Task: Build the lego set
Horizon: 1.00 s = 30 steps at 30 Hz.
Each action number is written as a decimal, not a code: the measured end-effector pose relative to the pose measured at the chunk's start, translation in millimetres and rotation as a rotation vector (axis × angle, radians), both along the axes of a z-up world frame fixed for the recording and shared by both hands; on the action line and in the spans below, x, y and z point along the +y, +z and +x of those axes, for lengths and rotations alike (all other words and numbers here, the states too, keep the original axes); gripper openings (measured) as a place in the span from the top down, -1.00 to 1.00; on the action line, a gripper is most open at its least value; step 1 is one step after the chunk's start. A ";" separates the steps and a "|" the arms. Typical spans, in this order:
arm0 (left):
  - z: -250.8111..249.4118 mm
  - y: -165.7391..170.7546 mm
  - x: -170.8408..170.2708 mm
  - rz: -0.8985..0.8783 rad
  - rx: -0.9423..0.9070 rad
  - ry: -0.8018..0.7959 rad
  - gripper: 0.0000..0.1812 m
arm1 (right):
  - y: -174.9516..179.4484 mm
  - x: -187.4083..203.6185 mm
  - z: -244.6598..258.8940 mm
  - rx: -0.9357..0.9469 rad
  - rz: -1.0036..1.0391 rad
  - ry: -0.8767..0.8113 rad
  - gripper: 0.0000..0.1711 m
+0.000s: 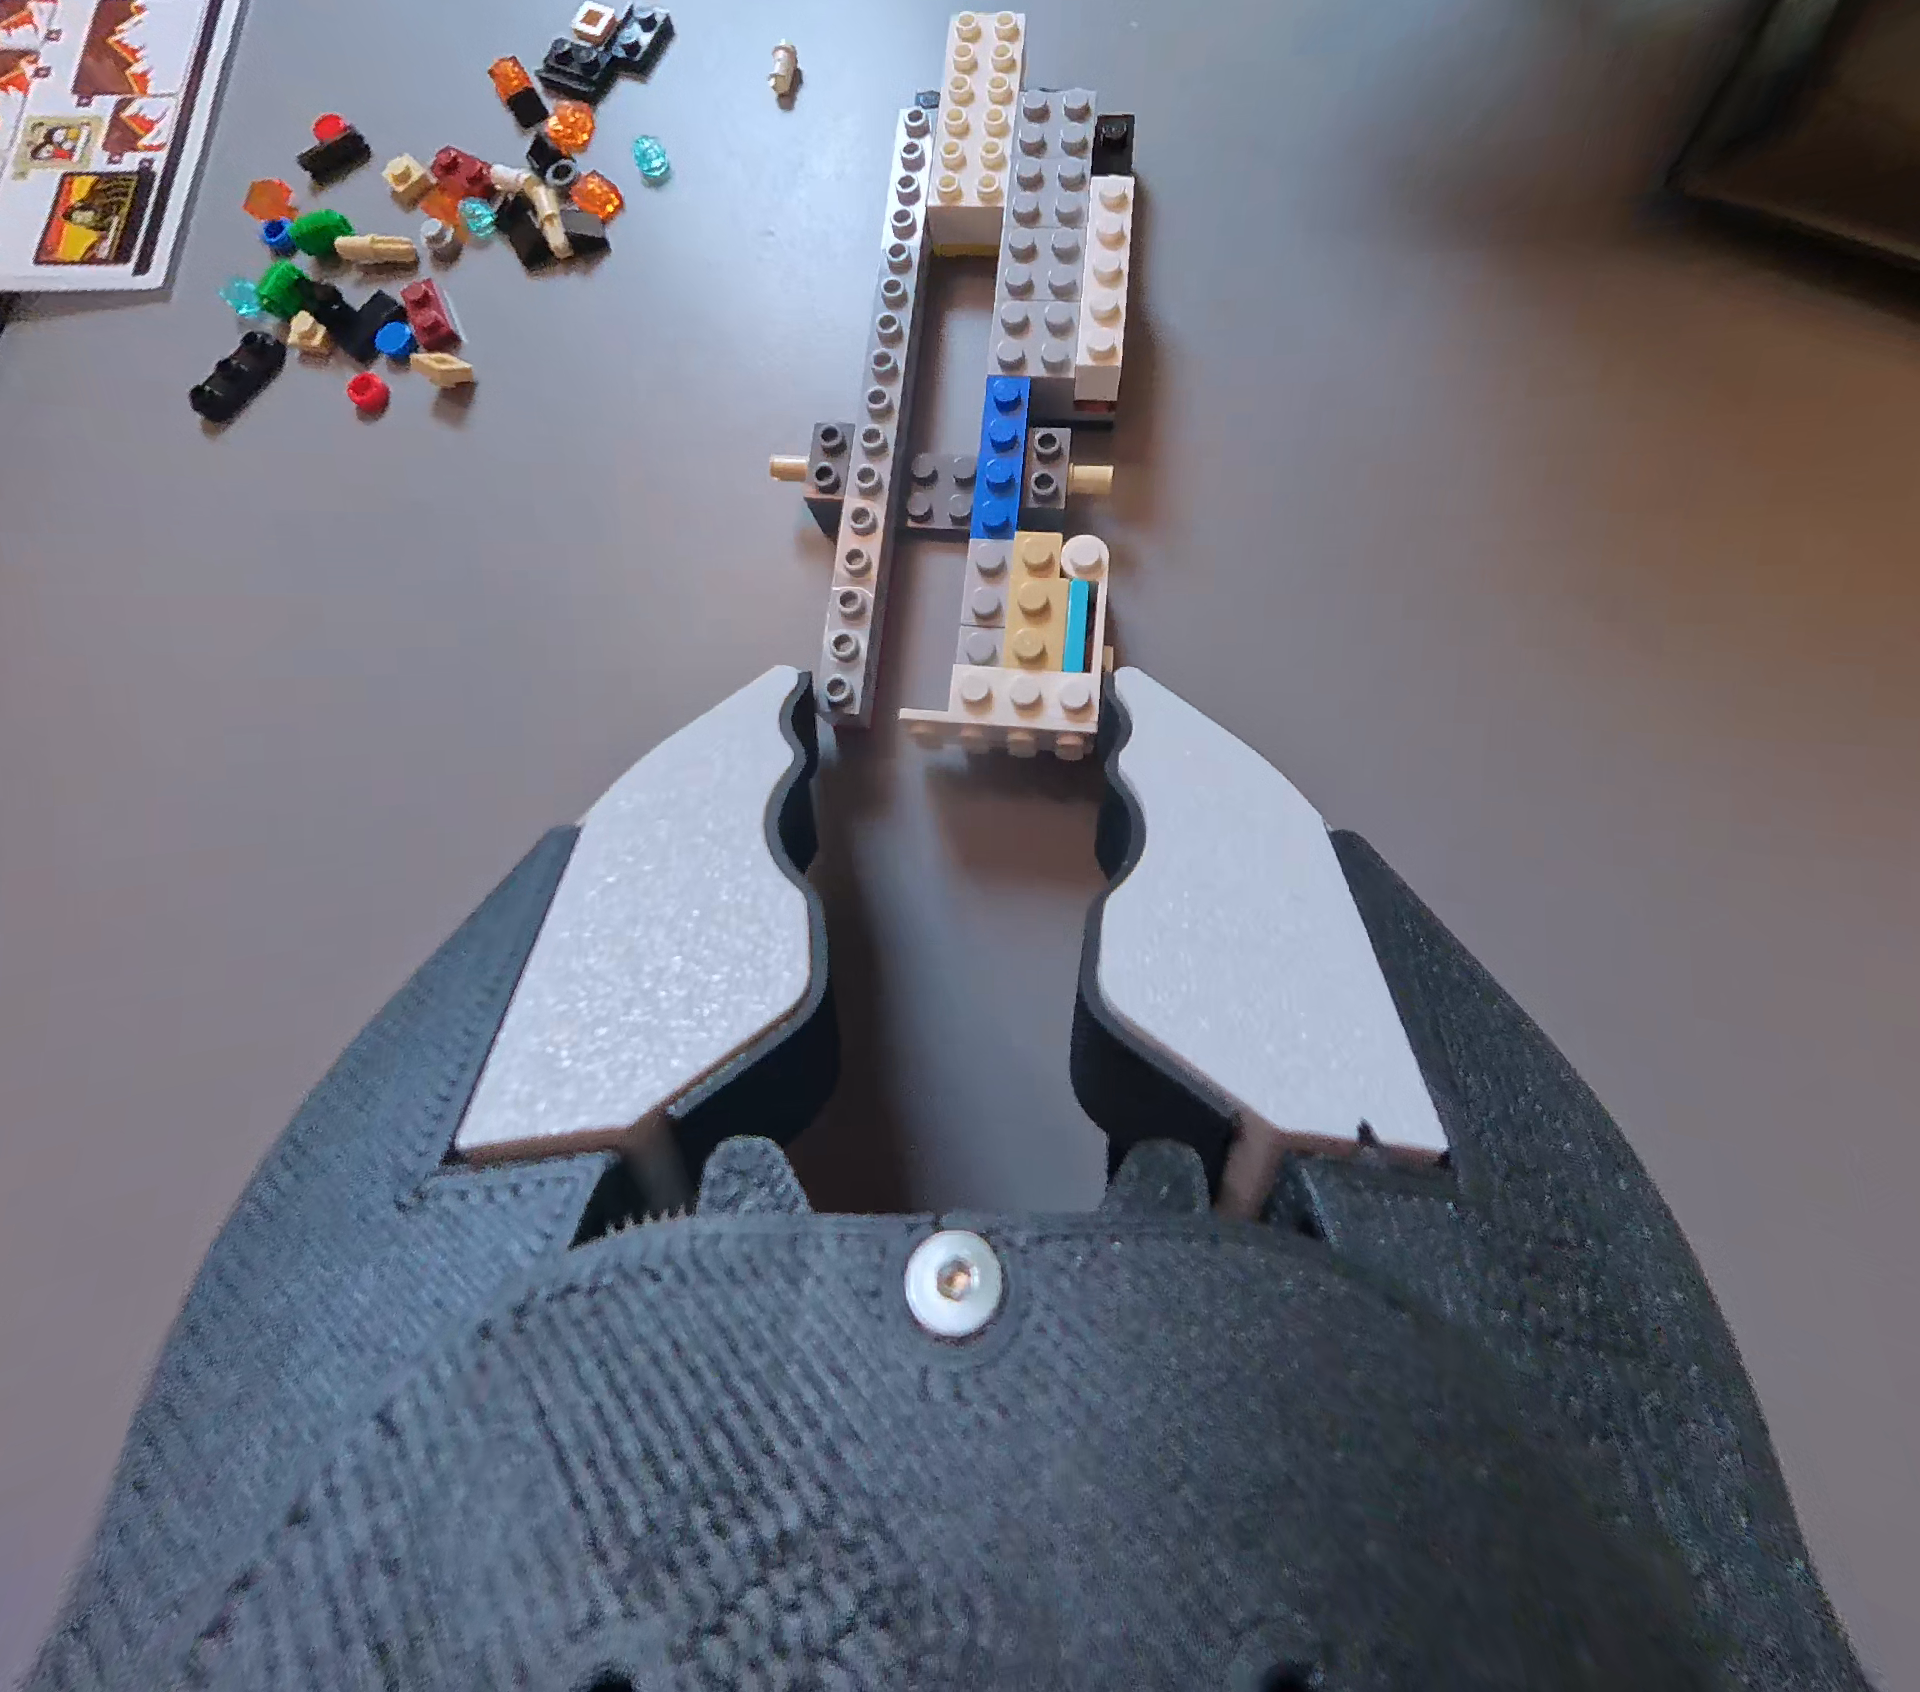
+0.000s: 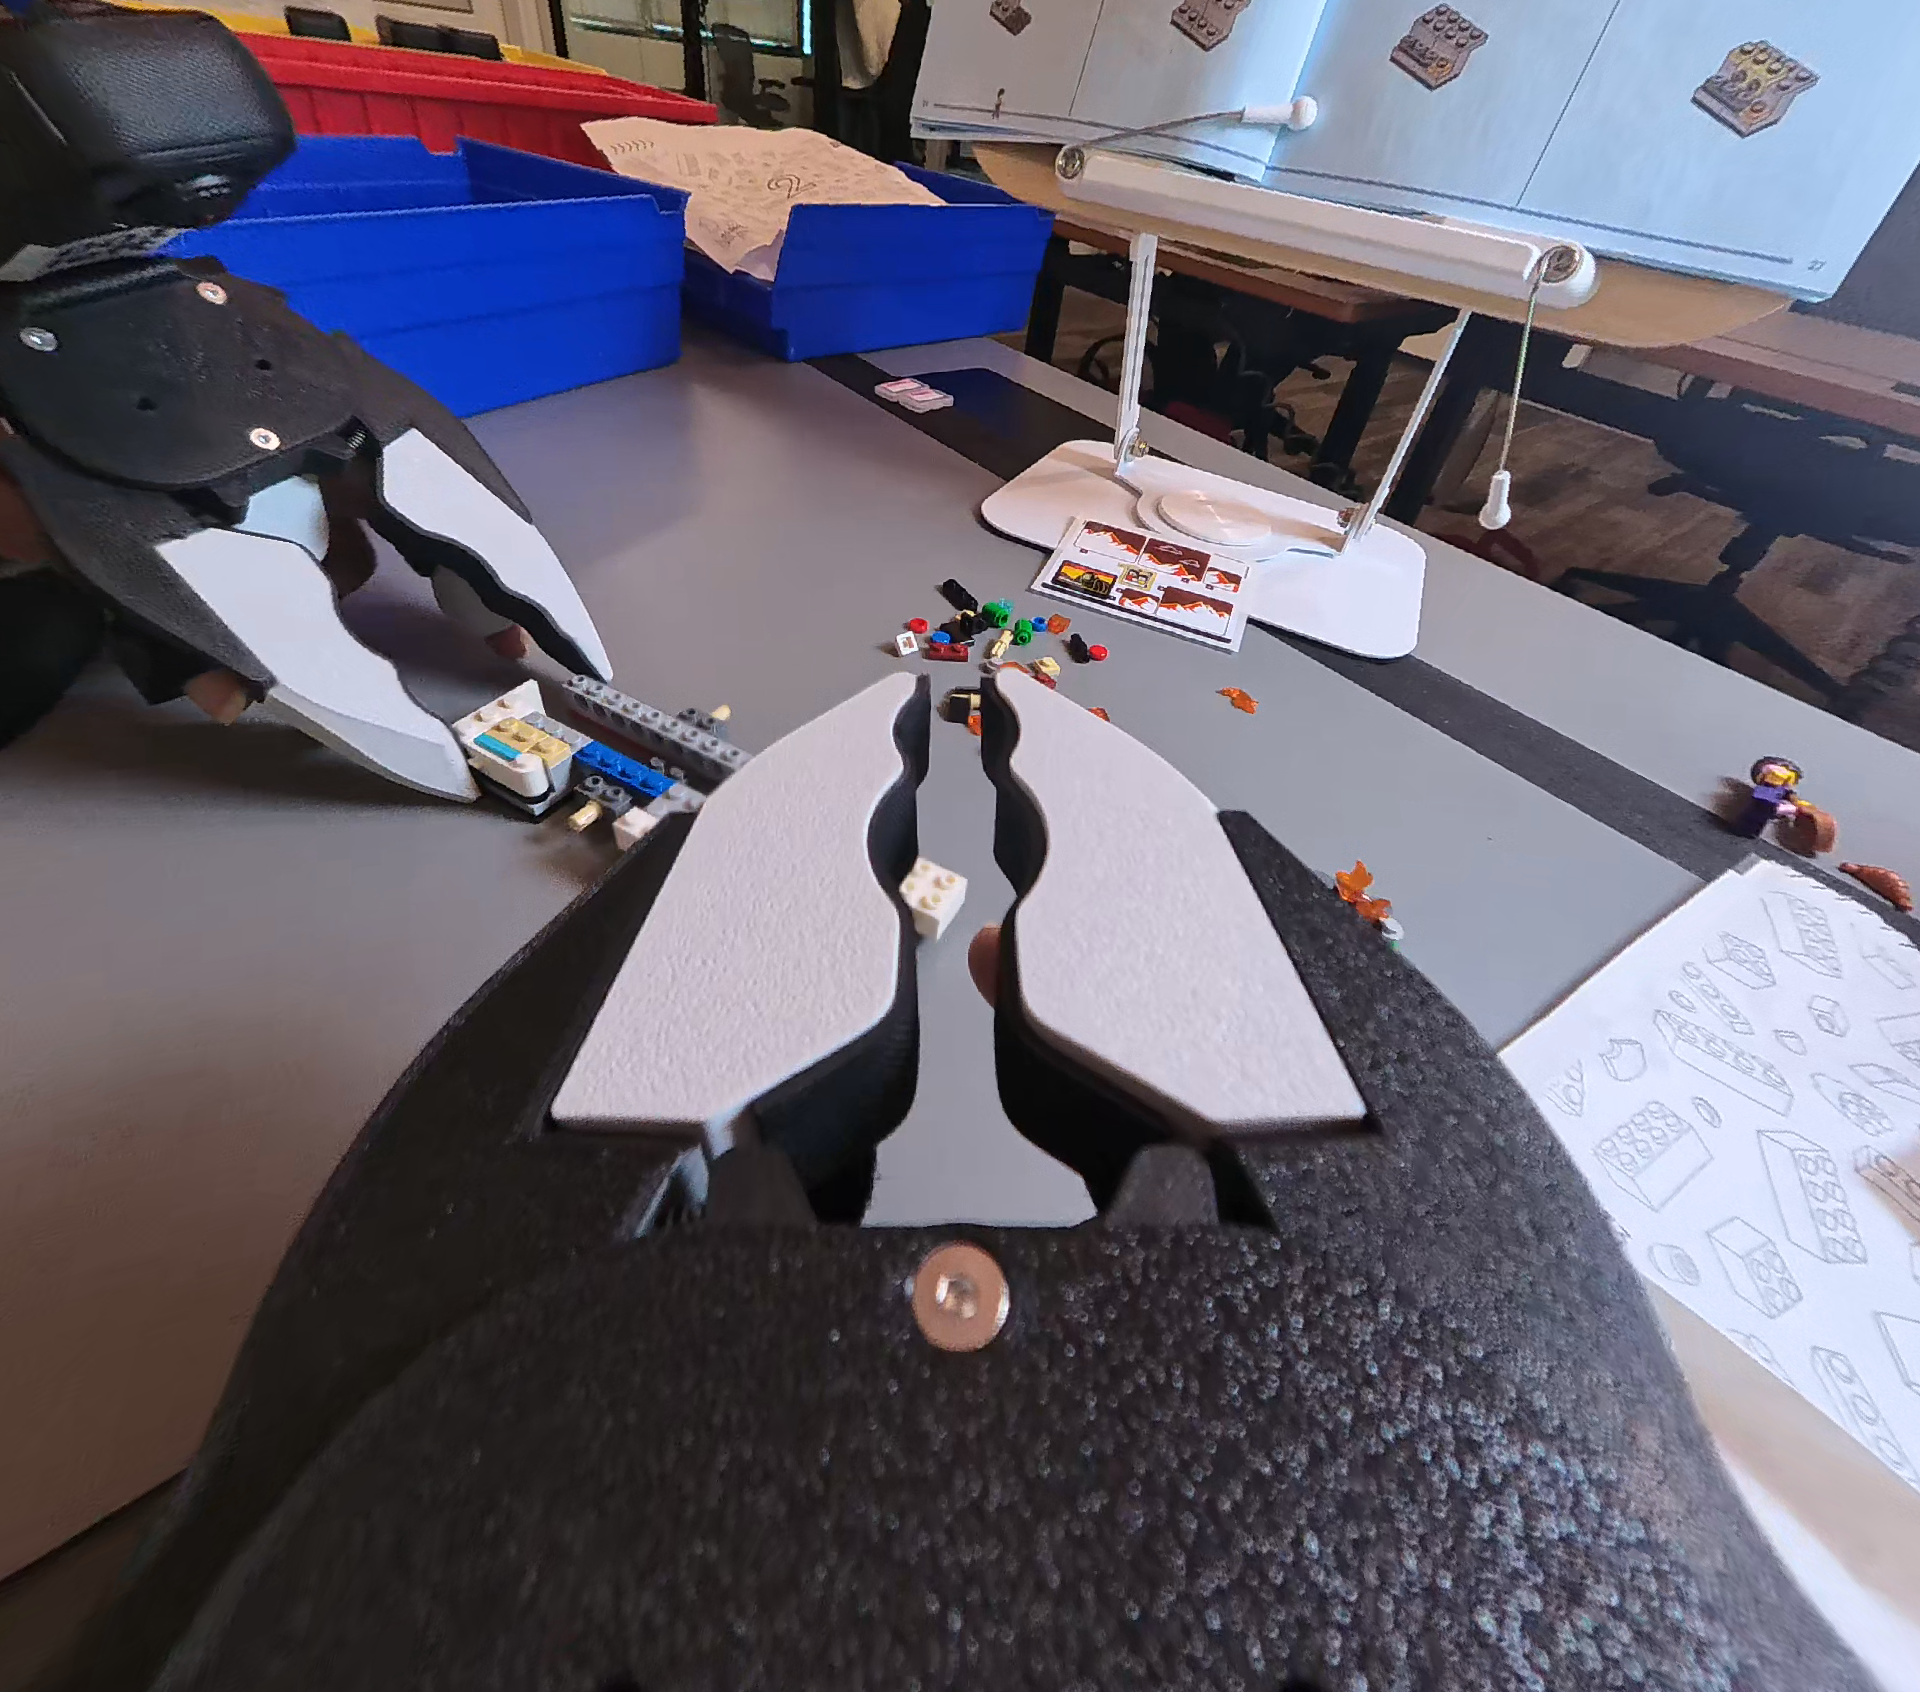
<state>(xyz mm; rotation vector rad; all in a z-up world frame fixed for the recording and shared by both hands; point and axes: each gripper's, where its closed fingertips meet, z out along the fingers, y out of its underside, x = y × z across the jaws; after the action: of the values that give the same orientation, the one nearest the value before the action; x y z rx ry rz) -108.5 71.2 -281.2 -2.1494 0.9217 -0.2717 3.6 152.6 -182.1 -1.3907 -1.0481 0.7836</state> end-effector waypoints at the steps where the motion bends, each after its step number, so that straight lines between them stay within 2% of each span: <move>1: -1.4 0.0 1.6 0.000 0.001 0.027 0.43 | -0.4 0.5 0.3 -0.001 -0.001 -0.002 0.90; 12: -22.3 1.0 11.7 0.034 0.009 0.122 0.43 | -10.4 5.4 0.7 -0.003 -0.084 -0.009 0.90; 21: -26.6 1.6 11.6 0.029 0.001 0.119 0.39 | 5.6 1.2 4.5 0.098 -0.067 0.020 0.83; 30: -29.0 1.3 14.1 0.045 0.000 0.125 0.45 | -4.5 1.8 1.7 0.069 -0.103 0.013 0.84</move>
<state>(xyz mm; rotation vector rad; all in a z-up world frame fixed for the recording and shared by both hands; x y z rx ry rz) -137.4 85.3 -279.9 -2.1552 0.7830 -0.1871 5.3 154.4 -186.6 -1.4345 -0.9758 0.8996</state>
